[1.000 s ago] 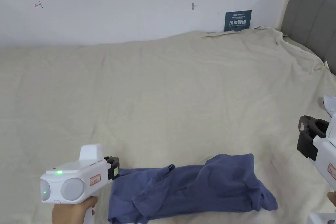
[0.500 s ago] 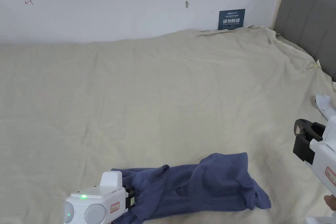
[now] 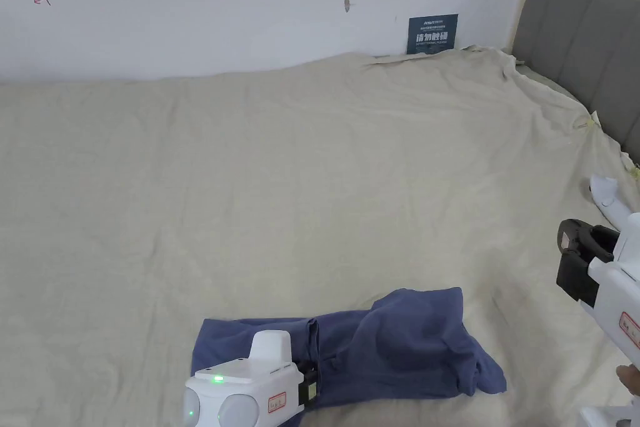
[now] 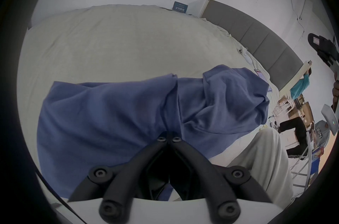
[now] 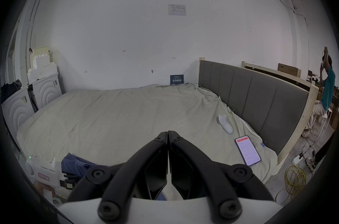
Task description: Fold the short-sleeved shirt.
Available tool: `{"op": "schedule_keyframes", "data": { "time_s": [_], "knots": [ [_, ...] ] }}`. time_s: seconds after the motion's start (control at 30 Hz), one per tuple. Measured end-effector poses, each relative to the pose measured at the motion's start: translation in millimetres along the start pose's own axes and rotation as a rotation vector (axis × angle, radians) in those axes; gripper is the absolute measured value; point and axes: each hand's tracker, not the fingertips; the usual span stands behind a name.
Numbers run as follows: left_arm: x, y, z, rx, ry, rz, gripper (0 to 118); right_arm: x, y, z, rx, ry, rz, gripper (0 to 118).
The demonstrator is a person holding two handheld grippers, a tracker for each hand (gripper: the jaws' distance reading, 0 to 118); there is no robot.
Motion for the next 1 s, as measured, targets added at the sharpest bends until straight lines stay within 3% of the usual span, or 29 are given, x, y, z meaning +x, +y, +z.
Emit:
{"op": "schedule_keyframes", "data": {
  "time_s": [0.33,0.63,0.67,0.7,0.77,0.8,0.83,0.87,0.93,1.0],
  "knots": [
    [-6.7,40.6,47.6,0.081,-0.059,-0.007,0,-1.9,2.9,0.9,0.007,0.008,0.006,0],
    [-70.9,86.2,102.0,0.066,-0.064,0.015,3,-8.5,10.3,-0.9,0.022,0.020,0.022,0],
    [-81.6,86.7,104.1,0.048,-0.060,0.052,9,-9.3,10.5,-1.4,0.022,0.022,0.023,0],
    [-91.1,87.1,104.5,0.028,-0.067,0.073,24,-9.9,10.3,-1.6,0.021,0.023,0.023,0],
    [-113.4,85.3,100.5,-0.037,-0.045,0.112,30,-11.4,10.1,-2.8,0.019,0.024,0.023,0],
    [-122.1,83.0,97.8,-0.060,-0.035,0.120,43,-12.0,9.8,-3.5,0.018,0.025,0.023,0],
    [-131.2,79.0,95.1,-0.061,-0.024,0.137,68,-12.9,9.4,-3.9,0.016,0.025,0.023,0],
    [-139.5,75.1,92.3,-0.057,-0.013,0.147,81,-13.9,8.9,-4.8,0.013,0.027,0.023,0],
    [-151.7,65.0,88.0,-0.057,-0.028,0.191,94,-15.5,8.2,-6.5,0.006,0.033,0.020,0],
    [-163.9,55.6,80.6,-0.061,-0.073,0.254,96,-17.6,7.5,-7.4,0.002,0.038,0.018,0]
  ]
}}
